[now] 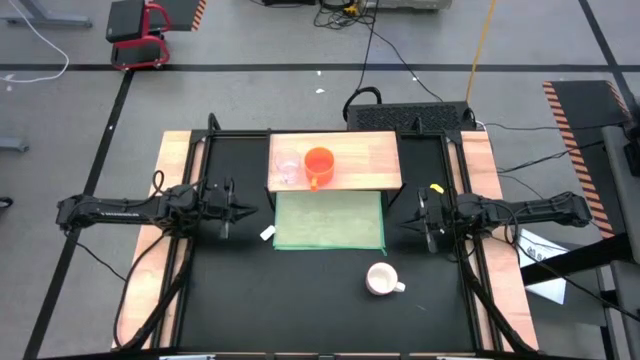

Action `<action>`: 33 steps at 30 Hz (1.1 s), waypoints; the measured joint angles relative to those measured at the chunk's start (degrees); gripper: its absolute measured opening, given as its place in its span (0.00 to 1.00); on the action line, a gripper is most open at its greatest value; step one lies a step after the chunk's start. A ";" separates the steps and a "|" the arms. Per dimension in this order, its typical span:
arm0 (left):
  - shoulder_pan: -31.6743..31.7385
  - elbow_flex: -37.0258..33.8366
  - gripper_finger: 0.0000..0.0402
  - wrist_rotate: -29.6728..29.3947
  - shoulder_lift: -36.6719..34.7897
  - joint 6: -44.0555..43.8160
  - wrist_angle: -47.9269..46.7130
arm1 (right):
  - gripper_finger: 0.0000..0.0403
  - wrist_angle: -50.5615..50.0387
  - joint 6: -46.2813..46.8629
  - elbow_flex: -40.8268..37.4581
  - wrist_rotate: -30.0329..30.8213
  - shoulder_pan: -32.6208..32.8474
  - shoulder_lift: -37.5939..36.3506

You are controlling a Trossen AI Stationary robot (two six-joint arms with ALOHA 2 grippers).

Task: Stack small to large cups/mugs on shelf
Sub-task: Put the gray patterned mug on the shelf

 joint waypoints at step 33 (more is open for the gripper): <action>0.00 0.00 0.08 -0.13 0.04 0.28 -0.15 | 0.00 11.30 0.74 18.27 -9.11 15.08 29.70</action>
